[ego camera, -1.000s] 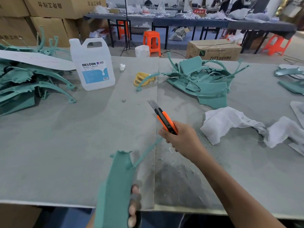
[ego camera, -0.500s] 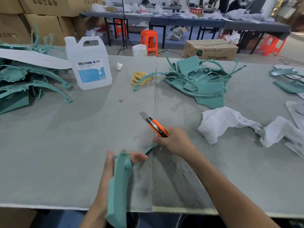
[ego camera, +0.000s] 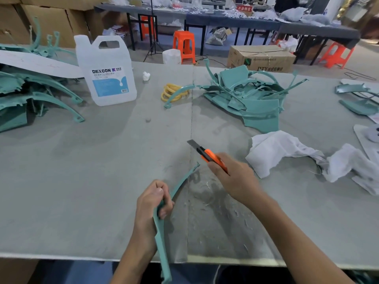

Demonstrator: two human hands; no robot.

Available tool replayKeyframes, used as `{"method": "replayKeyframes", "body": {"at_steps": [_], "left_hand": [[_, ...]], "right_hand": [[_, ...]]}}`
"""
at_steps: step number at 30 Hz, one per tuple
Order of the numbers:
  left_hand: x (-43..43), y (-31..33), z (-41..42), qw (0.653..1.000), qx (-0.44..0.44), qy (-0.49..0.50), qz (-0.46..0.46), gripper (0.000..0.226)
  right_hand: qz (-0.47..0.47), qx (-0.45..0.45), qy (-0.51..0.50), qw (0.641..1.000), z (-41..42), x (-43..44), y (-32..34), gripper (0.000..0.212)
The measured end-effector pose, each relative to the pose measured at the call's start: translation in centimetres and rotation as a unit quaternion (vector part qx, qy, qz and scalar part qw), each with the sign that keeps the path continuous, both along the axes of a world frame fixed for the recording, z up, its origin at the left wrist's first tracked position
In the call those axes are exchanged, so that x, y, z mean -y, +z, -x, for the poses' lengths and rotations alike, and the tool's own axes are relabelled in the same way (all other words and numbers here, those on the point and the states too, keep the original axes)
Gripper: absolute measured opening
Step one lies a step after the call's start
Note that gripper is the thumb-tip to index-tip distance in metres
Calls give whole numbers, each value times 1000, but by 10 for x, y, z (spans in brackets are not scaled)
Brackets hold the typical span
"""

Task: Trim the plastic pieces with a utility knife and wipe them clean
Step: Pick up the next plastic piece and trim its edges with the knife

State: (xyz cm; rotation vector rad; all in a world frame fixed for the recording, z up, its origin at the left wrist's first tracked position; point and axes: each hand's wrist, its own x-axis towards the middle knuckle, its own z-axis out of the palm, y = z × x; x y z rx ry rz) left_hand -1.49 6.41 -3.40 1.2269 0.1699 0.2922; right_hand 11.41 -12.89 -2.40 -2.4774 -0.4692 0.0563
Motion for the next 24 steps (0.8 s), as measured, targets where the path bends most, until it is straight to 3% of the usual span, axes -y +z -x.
{"method": "replayKeyframes", "body": {"at_steps": [4, 10, 19, 24], "left_hand": [[2, -2, 1, 999, 2, -6, -48, 46], [2, -2, 2, 999, 8, -5, -50, 46], [2, -3, -1, 1000, -10, 7, -1, 44], [3, -6, -2, 1000, -20, 18, 13, 29]], "right_hand": [[58, 6, 26, 998, 16, 18, -3, 25], [124, 79, 22, 989, 25, 22, -6, 27], [129, 64, 12, 989, 27, 21, -15, 31], [134, 67, -51, 987, 21, 18, -14, 29]]}}
